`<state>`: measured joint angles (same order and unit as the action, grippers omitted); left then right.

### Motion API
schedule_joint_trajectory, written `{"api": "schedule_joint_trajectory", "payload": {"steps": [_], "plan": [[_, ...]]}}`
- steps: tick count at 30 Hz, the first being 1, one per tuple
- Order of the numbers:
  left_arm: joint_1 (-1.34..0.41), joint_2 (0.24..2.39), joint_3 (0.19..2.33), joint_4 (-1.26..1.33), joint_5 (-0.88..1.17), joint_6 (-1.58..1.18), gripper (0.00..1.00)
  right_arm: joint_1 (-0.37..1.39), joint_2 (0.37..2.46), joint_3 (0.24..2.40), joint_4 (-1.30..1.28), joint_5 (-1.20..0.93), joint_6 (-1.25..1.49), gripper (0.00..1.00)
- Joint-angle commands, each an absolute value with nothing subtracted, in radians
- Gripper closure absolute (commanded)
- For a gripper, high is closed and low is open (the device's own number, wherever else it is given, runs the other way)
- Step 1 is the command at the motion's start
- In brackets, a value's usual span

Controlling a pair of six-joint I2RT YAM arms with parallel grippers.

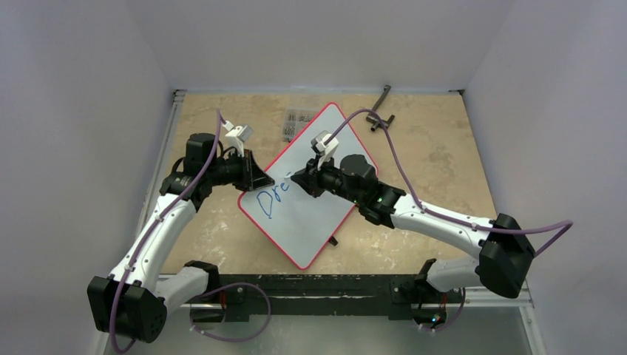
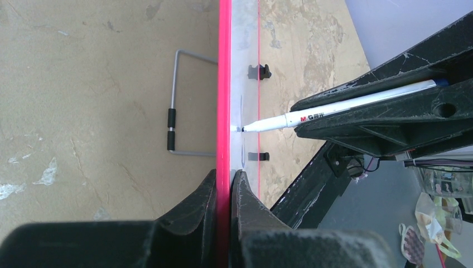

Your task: Write a sentence on the whiteboard

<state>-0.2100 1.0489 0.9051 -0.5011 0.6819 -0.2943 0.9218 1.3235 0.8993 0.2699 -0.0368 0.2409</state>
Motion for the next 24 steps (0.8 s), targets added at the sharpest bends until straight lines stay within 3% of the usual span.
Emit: {"api": "schedule_joint_trajectory", "payload": {"steps": [1,24], "plan": [[-0.216,1.046,0.890,-0.528,0.544,-0.126,1.00,0.919,1.310,0.889,0.311,-0.081,0.221,1.00],[-0.216,1.043,0.889,-0.529,0.544,-0.126,1.00,0.883,1.300,0.891,0.248,0.048,0.252,1.00]]}}
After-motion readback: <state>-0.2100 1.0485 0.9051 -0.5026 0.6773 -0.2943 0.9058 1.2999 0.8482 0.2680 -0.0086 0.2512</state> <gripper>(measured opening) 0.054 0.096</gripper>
